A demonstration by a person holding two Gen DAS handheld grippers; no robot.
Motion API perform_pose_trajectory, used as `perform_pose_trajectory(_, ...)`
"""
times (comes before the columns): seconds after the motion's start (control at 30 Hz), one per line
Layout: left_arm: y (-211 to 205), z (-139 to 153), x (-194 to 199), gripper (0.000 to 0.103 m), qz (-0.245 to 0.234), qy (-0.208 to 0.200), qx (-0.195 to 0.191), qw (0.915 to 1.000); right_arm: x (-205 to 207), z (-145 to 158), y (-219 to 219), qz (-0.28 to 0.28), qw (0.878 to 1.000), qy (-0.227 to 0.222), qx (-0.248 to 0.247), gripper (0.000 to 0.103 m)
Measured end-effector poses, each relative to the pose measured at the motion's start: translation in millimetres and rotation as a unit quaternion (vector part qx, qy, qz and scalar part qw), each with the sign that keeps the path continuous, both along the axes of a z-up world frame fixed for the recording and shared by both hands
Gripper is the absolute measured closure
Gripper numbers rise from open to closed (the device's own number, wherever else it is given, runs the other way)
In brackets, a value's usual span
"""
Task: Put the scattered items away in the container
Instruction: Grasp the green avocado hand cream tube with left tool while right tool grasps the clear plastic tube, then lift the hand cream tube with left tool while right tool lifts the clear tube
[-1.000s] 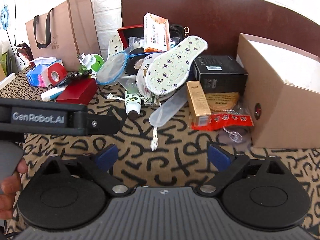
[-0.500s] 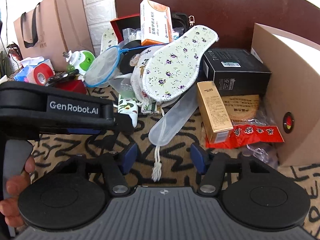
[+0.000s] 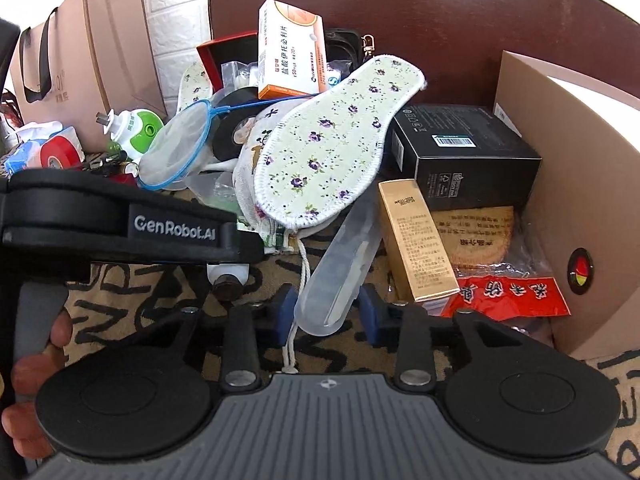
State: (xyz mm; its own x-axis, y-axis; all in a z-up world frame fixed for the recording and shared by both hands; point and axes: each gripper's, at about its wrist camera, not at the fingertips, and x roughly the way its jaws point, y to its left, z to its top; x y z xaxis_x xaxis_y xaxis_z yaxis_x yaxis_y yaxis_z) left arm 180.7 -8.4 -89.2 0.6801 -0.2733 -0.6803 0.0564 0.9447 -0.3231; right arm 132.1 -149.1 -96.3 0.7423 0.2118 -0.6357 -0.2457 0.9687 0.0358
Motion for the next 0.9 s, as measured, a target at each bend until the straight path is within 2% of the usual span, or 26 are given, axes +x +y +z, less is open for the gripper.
perform_pose_trajectory(0.13, 3.8, 1.8, -8.9, 0.075, -0.002, 0.01, -0.002, 0.9999, -6.5, 2.8, -5.7, 0.0, 1.0, 0.008, 0.005, 0.07)
perform_pose_trajectory(0.33, 3.5, 5.7, -36.9, 0.076, -0.012, 0.03, 0.005, 0.9995, -31.8, 8.1, -15.4, 0.01, 1.0, 0.018, 0.003, 0.071)
perform_pose_trajectory(0.67, -0.9, 9.4, -125.8, 0.078, -0.044, 0.057, -0.004, 0.9974, -103.6, 13.6, -33.4, 0.041, 0.998, 0.052, -0.015, 0.071)
perform_pose_trajectory(0.9, -6.2, 13.9, -177.1, 0.077, -0.066, 0.065, 0.01, 0.9957, -155.1, 17.9, -45.7, 0.06, 0.995, 0.074, -0.025, 0.071)
